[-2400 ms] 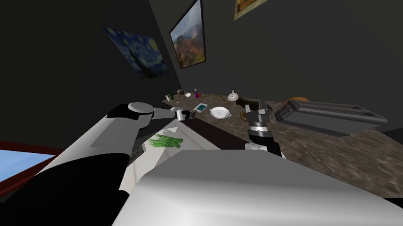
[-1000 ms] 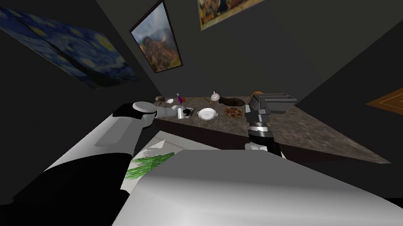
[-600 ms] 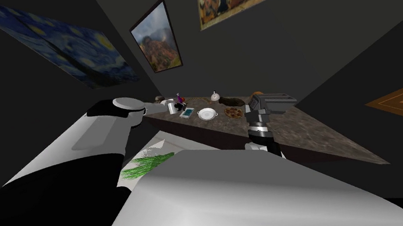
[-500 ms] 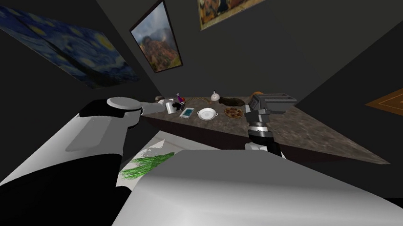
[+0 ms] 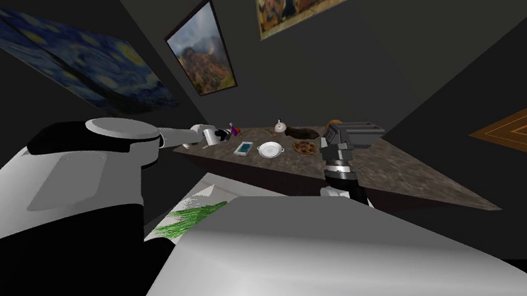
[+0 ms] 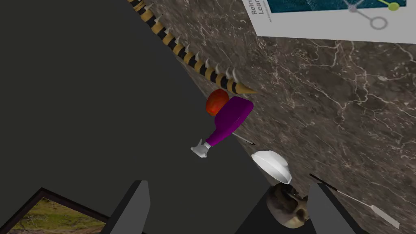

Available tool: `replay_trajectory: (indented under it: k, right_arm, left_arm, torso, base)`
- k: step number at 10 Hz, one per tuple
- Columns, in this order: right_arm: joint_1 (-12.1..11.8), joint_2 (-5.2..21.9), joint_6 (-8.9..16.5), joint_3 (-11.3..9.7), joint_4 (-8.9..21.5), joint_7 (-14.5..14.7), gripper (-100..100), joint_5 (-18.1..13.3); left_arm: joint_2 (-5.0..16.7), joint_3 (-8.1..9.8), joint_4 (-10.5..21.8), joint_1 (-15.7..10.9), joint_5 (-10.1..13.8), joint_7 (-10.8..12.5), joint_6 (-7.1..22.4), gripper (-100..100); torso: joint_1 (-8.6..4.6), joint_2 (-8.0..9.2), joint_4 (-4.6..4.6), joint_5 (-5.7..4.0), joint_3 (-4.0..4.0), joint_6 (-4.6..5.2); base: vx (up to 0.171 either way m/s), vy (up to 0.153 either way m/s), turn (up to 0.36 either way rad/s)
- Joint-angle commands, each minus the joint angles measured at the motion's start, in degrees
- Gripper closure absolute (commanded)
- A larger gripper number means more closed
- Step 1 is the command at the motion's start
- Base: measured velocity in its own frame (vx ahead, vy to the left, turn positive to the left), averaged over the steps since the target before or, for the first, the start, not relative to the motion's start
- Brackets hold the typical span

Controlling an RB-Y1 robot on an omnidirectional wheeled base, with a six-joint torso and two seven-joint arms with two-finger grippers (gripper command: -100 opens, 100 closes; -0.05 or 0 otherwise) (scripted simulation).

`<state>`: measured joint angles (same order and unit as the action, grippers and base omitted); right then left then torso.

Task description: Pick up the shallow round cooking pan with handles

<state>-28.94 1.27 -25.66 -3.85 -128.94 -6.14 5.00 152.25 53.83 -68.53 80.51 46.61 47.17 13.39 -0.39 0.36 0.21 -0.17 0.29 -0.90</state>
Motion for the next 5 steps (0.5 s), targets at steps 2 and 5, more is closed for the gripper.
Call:
replay_trajectory:
  k: [2,5]
  right_arm:
    - [0.00,0.00,0.00,0.00,0.00,0.00,0,0.00]
    - [0.01,0.00,0.00,0.00,0.00,0.00,0,0.00]
  left_arm:
    - [-4.97,-0.49,1.81,-4.11,-0.18,-1.06,-0.75,-100]
    - [-9.45,-5.34,-0.85,-9.63,-2.75,-5.69,3.82,-100]
  torso:
    - [-0.02,0.03,0.00,0.00,0.02,0.00]
    - [-0.01,-0.04,-0.03,0.00,-0.03,0.06]
  base:
    - [0.000,0.000,0.000]
    - [0.012,0.017,-0.083]
